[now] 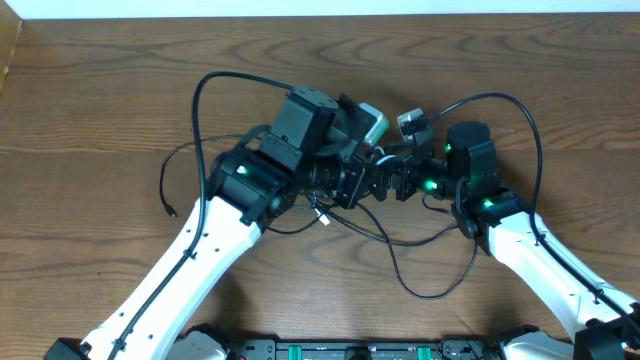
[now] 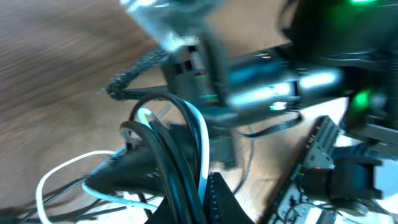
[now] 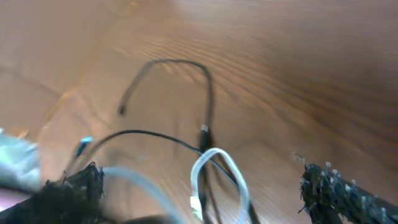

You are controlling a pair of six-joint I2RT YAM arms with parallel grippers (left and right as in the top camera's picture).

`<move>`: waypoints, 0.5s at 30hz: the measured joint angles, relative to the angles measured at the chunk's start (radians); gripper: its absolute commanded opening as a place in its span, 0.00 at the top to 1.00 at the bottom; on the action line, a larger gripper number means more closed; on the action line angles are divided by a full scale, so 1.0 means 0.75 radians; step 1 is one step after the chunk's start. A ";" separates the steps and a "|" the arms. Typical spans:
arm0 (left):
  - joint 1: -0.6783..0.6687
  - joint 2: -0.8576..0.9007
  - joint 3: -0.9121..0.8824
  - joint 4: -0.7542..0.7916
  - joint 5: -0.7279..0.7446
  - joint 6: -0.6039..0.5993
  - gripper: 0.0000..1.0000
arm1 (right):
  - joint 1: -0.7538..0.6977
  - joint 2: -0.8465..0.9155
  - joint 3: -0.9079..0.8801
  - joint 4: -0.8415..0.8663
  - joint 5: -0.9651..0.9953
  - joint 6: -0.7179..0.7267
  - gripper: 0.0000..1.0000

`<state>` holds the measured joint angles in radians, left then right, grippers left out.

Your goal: Untangle cables

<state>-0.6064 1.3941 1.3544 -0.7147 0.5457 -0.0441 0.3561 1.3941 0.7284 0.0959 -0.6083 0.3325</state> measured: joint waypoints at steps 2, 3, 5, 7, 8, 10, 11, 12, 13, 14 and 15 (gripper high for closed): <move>-0.017 -0.001 0.000 0.003 0.014 0.000 0.92 | 0.001 0.000 0.001 -0.079 0.087 0.001 0.01; -0.022 -0.001 0.000 0.001 0.014 0.000 0.92 | 0.002 0.001 0.003 -0.117 0.130 0.007 0.01; -0.024 0.001 0.000 -0.005 0.013 -0.001 0.92 | 0.007 -0.003 0.006 -0.213 0.234 0.019 0.01; -0.023 0.005 0.000 -0.011 0.012 -0.001 0.85 | 0.009 -0.003 0.007 -0.276 0.312 0.038 0.01; -0.023 0.009 0.000 -0.014 0.011 -0.001 0.78 | 0.009 -0.004 0.008 -0.305 0.353 0.049 0.01; -0.024 0.013 0.000 -0.012 0.021 -0.002 0.73 | 0.008 -0.005 0.010 -0.358 0.444 0.066 0.01; -0.024 0.010 0.000 -0.008 0.034 0.006 0.71 | 0.008 -0.003 0.010 -0.391 0.500 0.072 0.01; -0.025 0.008 0.000 -0.007 0.041 0.012 0.70 | 0.007 -0.002 0.010 -0.410 0.531 0.077 0.01; -0.025 0.006 0.000 -0.003 0.048 0.013 0.68 | 0.007 0.000 0.009 -0.428 0.580 0.079 0.01; -0.026 0.006 0.000 -0.001 0.053 0.019 0.67 | 0.007 0.000 0.009 -0.441 0.605 0.082 0.01; -0.026 0.006 0.000 0.001 0.058 0.023 0.68 | 0.007 0.000 0.009 -0.461 0.643 0.083 0.01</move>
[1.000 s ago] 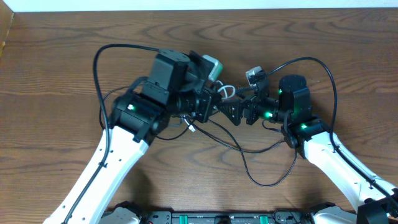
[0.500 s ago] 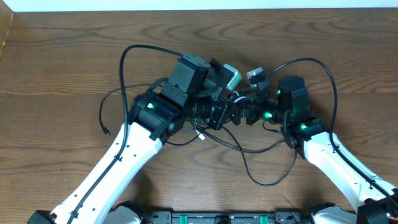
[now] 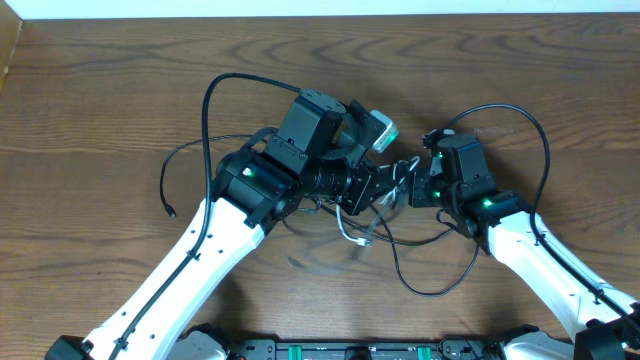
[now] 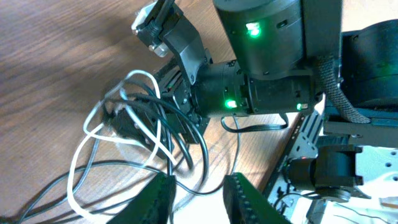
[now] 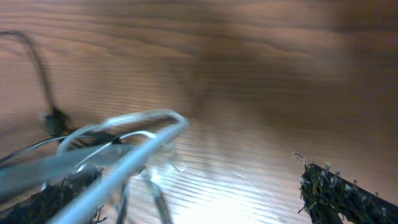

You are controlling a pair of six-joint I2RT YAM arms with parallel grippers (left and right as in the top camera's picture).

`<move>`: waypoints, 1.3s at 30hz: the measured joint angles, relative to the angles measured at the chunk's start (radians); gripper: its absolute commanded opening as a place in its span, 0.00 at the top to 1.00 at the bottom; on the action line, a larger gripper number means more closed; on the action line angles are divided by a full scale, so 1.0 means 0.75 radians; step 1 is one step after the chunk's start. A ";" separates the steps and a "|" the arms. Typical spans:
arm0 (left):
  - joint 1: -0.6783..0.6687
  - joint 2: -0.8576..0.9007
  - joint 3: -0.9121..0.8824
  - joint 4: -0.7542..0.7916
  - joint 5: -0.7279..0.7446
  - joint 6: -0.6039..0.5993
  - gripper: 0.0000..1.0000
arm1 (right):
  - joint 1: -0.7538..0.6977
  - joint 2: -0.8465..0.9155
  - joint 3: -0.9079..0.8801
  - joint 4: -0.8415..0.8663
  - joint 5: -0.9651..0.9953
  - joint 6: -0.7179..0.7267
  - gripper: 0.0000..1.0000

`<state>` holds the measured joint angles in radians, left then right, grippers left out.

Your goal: Untangle cables

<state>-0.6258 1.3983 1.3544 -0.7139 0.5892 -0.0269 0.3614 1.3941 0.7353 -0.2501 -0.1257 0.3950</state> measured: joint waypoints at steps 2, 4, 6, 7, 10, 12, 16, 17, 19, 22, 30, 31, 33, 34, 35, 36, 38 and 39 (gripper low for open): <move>0.000 0.000 0.000 0.000 0.010 0.001 0.68 | 0.000 0.000 0.000 -0.025 0.048 0.005 0.01; 0.000 0.000 0.000 0.000 0.014 0.002 0.68 | 0.000 0.000 0.000 -0.048 0.091 0.006 0.01; 0.000 0.000 0.000 -0.001 0.014 0.002 0.67 | -0.003 0.000 0.000 -0.064 0.118 0.008 0.01; 0.000 0.000 0.000 -0.002 0.012 0.002 0.67 | -0.003 0.000 0.000 -0.067 0.128 0.009 0.01; 0.001 0.000 0.000 -0.015 -0.004 0.002 0.66 | -0.014 0.000 0.000 -0.075 0.144 0.017 0.01; 0.001 0.000 0.000 -0.020 -0.017 0.002 0.57 | -0.019 0.000 0.000 -0.076 0.150 0.025 0.01; 0.002 0.000 0.001 -0.049 -0.047 -0.001 0.50 | -0.024 0.000 0.000 -0.075 0.159 0.042 0.01; 0.002 0.000 0.001 -0.062 -0.063 0.002 0.48 | -0.024 0.000 0.000 -0.077 0.159 0.046 0.01; 0.002 0.000 0.001 -0.099 -0.122 0.002 0.48 | -0.024 0.000 0.000 -0.096 0.160 0.047 0.01; 0.002 0.000 0.001 -0.158 -0.232 0.002 0.47 | -0.024 0.000 0.000 -0.150 0.185 0.053 0.01; 0.002 0.000 0.003 -0.205 -0.410 -0.001 0.22 | -0.024 0.002 -0.001 -0.382 0.444 0.057 0.01; 0.002 0.000 0.003 -0.202 -0.416 0.003 0.01 | -0.024 0.002 -0.001 -0.387 0.457 0.060 0.01; 0.002 0.000 0.003 -0.199 -0.425 0.001 0.00 | -0.024 0.003 -0.001 -0.393 0.484 0.065 0.01; 0.002 0.000 0.003 -0.200 -0.428 -0.001 0.00 | -0.024 0.003 -0.001 -0.394 0.492 0.067 0.01; 0.002 0.000 0.003 -0.200 -0.433 0.002 0.00 | -0.024 0.003 -0.001 -0.397 0.498 0.067 0.01; 0.002 0.000 0.003 -0.200 -0.435 0.002 0.00 | -0.025 0.003 -0.001 -0.405 0.505 0.071 0.01; 0.002 0.000 0.003 -0.199 -0.439 0.002 0.00 | -0.033 0.003 -0.001 -0.428 0.513 0.077 0.01; 0.002 0.000 0.003 -0.200 -0.440 0.002 0.00 | -0.039 0.003 -0.001 -0.444 0.516 0.082 0.01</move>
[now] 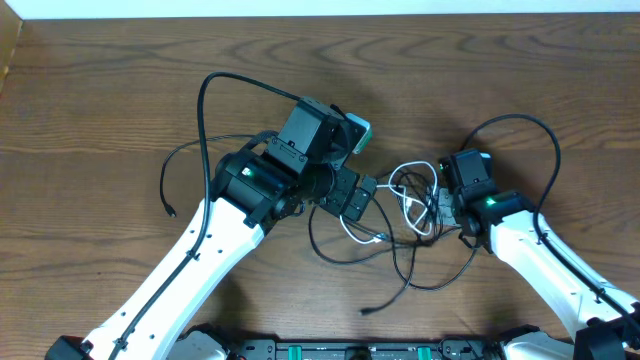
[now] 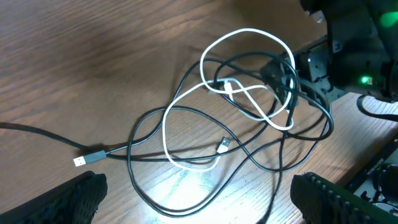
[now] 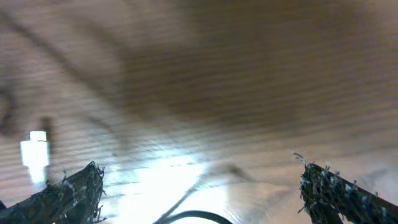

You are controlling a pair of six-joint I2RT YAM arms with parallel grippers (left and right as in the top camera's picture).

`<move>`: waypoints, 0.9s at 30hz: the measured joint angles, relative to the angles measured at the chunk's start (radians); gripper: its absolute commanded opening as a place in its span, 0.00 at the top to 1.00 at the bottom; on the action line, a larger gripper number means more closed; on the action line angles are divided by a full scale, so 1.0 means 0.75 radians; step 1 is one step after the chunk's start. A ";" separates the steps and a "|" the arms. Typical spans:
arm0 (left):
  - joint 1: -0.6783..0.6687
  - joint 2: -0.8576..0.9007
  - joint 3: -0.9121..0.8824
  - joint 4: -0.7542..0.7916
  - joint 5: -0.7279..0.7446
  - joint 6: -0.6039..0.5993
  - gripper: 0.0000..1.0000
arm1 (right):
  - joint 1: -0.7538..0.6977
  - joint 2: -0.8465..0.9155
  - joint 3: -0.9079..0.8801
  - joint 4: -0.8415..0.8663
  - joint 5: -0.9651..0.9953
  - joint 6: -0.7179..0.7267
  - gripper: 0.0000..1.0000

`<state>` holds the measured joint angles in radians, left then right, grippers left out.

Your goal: Untangle cables

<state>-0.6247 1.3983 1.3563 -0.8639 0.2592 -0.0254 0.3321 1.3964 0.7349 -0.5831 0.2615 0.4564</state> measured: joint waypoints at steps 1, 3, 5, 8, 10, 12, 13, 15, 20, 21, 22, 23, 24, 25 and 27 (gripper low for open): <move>0.000 0.000 0.000 0.000 0.000 -0.001 0.00 | -0.010 -0.001 0.000 -0.016 0.003 0.010 0.01; 0.000 0.000 0.000 0.000 -0.001 -0.001 0.00 | -0.038 -0.001 0.000 -0.061 0.014 0.052 0.01; 0.000 0.000 0.000 0.001 -0.001 -0.001 0.00 | -0.076 0.000 0.000 -0.125 0.030 0.145 0.01; 0.000 0.000 0.000 0.000 -0.002 -0.001 0.00 | -0.144 0.000 0.000 -0.161 0.035 0.278 0.01; 0.000 0.000 0.000 0.000 -0.002 -0.001 0.00 | -0.184 0.000 0.000 -0.149 0.014 0.323 0.01; 0.000 0.000 0.000 0.000 -0.004 -0.001 0.00 | -0.216 0.000 0.000 -0.126 -0.025 0.334 0.01; 0.000 0.000 0.000 0.000 -0.004 -0.001 0.00 | -0.225 0.000 0.000 -0.112 -0.045 0.329 0.01; 0.000 0.000 0.000 0.000 -0.004 -0.001 0.00 | -0.237 0.000 0.000 -0.058 -0.109 0.285 0.01; 0.000 0.000 0.000 0.000 -0.004 -0.001 0.00 | -0.237 -0.022 0.000 0.096 -0.307 0.121 0.01; 0.000 0.000 0.000 0.000 -0.005 -0.001 0.00 | -0.237 -0.036 0.000 0.122 -0.350 0.086 0.01; 0.000 0.000 0.000 0.001 -0.005 -0.001 0.00 | -0.237 -0.060 0.000 0.150 -0.401 0.042 0.01; 0.000 0.000 0.000 0.000 -0.005 -0.001 0.00 | -0.237 -0.085 0.000 0.174 -0.454 -0.001 0.01; 0.000 0.000 0.000 0.000 -0.005 -0.001 0.00 | -0.237 -0.111 0.000 0.192 -0.502 -0.042 0.01; 0.000 0.000 0.000 0.001 -0.005 -0.001 0.00 | -0.237 -0.143 0.000 0.212 -0.553 -0.082 0.01; 0.000 0.000 0.000 0.001 -0.005 -0.001 0.00 | -0.237 -0.201 0.000 0.231 -0.648 -0.145 0.01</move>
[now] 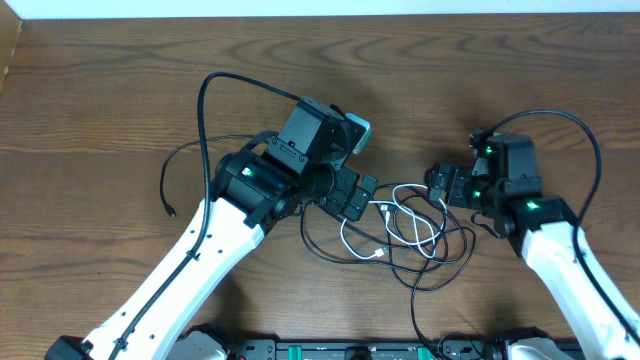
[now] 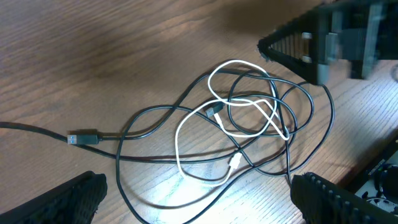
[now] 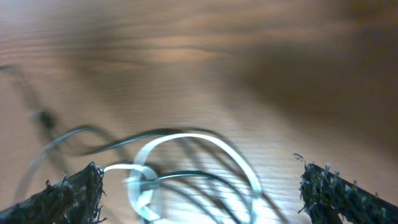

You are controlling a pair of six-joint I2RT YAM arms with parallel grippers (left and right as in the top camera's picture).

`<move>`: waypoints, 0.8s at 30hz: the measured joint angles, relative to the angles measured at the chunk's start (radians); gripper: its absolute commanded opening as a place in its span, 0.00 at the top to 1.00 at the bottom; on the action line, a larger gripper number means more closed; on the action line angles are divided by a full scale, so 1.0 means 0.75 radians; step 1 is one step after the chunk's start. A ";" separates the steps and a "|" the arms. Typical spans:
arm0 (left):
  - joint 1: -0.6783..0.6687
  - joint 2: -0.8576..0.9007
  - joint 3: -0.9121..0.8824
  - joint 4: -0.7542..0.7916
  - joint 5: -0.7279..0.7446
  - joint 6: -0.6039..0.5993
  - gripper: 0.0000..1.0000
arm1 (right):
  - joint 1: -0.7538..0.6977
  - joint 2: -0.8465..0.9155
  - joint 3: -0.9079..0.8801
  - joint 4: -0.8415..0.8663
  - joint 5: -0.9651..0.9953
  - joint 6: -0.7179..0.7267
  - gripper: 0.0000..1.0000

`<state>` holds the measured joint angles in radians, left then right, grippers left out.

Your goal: Untangle cables

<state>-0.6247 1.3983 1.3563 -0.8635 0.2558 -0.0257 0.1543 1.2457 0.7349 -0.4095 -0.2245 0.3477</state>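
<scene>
A loose tangle of black cables [image 1: 432,243] and one white cable [image 1: 384,225] lies on the wooden table between the arms. In the left wrist view the white cable [image 2: 244,94] loops through the black cables [image 2: 155,134], and a black USB plug [image 2: 79,137] lies to the left. My left gripper [image 1: 352,195] [image 2: 196,185] stands open at the tangle's left edge, nothing between its fingers. My right gripper [image 1: 447,186] [image 3: 199,171] is open at the tangle's upper right. Its view is blurred and shows the white loop [image 3: 198,163] below it.
A thin black cable [image 1: 168,180] trails to the left of the left arm, ending in a small plug. The arms' own black cables arch over the table behind them. The table's far edge [image 1: 320,14] runs along the top.
My right gripper has moved right and away from the middle of the tangle. The cables have shifted: the white loop lies flatter and a black end now runs toward the front edge. The left arm is unchanged.
Both grippers were close together at the centre with the cables bunched and lifted between them. Then they stood slightly apart, the cables still hanging at the right gripper. Later both were open with the cables lying spread on the table. Now the right gripper is farther right.
</scene>
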 measured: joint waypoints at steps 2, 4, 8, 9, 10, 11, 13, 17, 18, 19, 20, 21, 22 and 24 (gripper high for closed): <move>0.000 0.000 0.000 -0.001 0.001 0.000 0.00 | 0.001 -0.050 0.000 -0.005 -0.091 -0.048 0.01; 0.000 0.000 0.000 -0.001 0.000 0.000 0.00 | 0.006 -0.068 0.000 -0.030 -0.138 -0.071 0.01; 0.000 0.000 0.000 0.000 0.000 0.000 0.00 | 0.074 -0.067 0.000 -0.132 -0.202 -0.113 0.01; 0.000 0.000 0.000 -0.001 0.001 0.000 0.00 | 0.098 -0.066 0.000 -0.157 -0.212 -0.124 0.01; 0.000 0.000 0.000 0.000 0.000 0.000 0.00 | 0.122 -0.065 0.000 -0.179 -0.219 -0.131 0.01; 0.000 0.000 0.000 -0.001 0.000 0.000 0.00 | 0.152 -0.064 0.000 -0.205 -0.225 -0.139 0.01; 0.000 0.000 0.000 0.000 0.001 0.000 0.00 | 0.198 -0.064 0.000 -0.243 -0.231 -0.148 0.01; 0.000 0.000 0.000 -0.001 0.000 0.000 0.00 | 0.296 -0.064 0.000 -0.334 -0.200 -0.139 0.01; 0.000 0.000 0.000 -0.001 0.000 0.000 0.00 | 0.320 -0.062 -0.001 -0.366 -0.170 -0.124 0.01; 0.000 0.000 0.000 -0.001 0.000 0.000 0.00 | 0.340 -0.057 -0.001 -0.397 -0.137 -0.108 0.02; 0.000 0.000 0.000 0.000 0.000 0.000 0.00 | 0.348 -0.054 -0.001 -0.411 -0.121 -0.100 0.08; 0.000 0.000 0.000 0.000 0.000 0.000 0.00 | 0.358 -0.050 -0.001 -0.431 -0.099 -0.090 0.11; 0.000 0.000 0.000 0.000 0.000 0.000 0.00 | 0.368 -0.044 -0.001 -0.449 -0.074 -0.074 0.11; 0.000 0.000 0.000 0.000 0.000 0.000 0.00 | 0.372 -0.036 -0.002 -0.452 -0.053 -0.055 0.11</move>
<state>-0.6247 1.3983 1.3563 -0.8635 0.2558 -0.0257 0.4335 1.2186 0.7338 -0.7486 -0.2642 0.3061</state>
